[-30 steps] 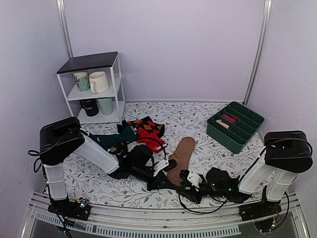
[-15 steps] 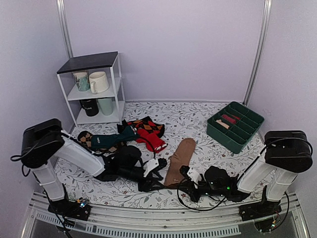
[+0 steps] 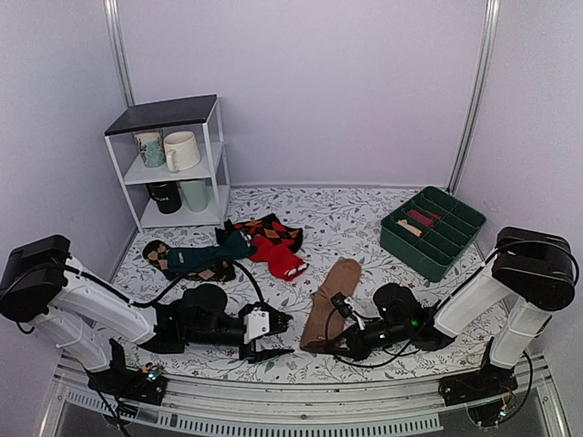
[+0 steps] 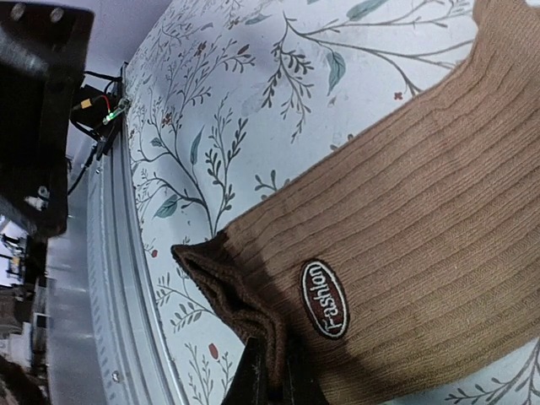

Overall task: Roll the socks
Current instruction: Roll a pair of socks at the center of the board.

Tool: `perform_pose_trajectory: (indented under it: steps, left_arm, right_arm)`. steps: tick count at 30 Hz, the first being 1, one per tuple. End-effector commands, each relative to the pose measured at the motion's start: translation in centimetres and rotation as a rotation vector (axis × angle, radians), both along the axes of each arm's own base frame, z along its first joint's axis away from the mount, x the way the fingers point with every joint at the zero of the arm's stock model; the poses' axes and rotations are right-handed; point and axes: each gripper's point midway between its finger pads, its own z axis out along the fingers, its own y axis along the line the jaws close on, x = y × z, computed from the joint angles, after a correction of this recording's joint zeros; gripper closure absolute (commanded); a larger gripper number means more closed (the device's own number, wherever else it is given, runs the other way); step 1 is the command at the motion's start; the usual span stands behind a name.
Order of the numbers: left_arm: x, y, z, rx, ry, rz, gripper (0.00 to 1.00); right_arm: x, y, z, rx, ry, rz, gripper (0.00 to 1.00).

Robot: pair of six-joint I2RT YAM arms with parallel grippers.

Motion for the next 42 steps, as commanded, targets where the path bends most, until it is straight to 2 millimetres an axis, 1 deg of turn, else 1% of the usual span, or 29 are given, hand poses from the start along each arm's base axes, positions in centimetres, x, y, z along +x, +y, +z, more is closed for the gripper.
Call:
perform_pose_trajectory:
  steps: [1,5,8,12,15,18,21,24,27,34,42]
  left_arm:
    - [-2.2,-1.0,0.0,0.001,-0.074,-0.081,0.30]
    - [-3.4,-1.8,-1.1,0.047,-0.117,-0.118,0.31]
    - [-3.7,-2.4,-2.3,0.088,-0.105,-0.140,0.34]
    - [-3.2,-2.8,-3.1,0.089,-0.114,-0.120,0.33]
    - [-3.1,-3.4,-3.4,0.087,-0.122,-0.118,0.36]
    - [-2.3,-3.8,-4.4,0.112,-0.143,-0.092,0.38]
    - [-1.6,-4.3,-4.5,0.100,-0.170,-0.067,0.39]
    - [-1.5,-4.7,-4.6,0.092,-0.171,-0.065,0.42]
    - [-0.9,-4.6,-4.9,0.100,-0.181,-0.037,0.45]
    - [-0.4,-4.5,-5.6,0.111,-0.166,-0.021,0.50]
    - [-0.1,-4.7,-5.7,0.108,-0.139,-0.025,0.54]
  right_arm:
    - [-2.8,-3.1,-5.0,-0.226,0.359,-0.040,1.00]
    - [-2.7,-3.2,-5.5,-0.265,0.435,-0.054,1.00]
    - [-2.5,-3.6,-5.8,-0.273,0.471,-0.078,1.00]
    - [-2.4,-3.7,-5.8,-0.278,0.490,-0.093,1.00]
    - [-2.4,-3.9,-6.0,-0.284,0.500,-0.100,1.00]
    - [-2.5,-3.9,-6.1,-0.287,0.500,-0.096,1.00]
    - [-2.6,-4.1,-6.2,-0.292,0.501,-0.096,1.00]
    - [-2.6,-4.1,-6.4,-0.294,0.502,-0.095,1.00]
    - [-2.6,-4.2,-6.4,-0.296,0.503,-0.094,1.00]
    - [-3.0,-4.6,-6.8,-0.304,0.517,-0.100,1.00]
    - [-3.1,-4.6,-6.8,-0.301,0.524,-0.099,1.00]
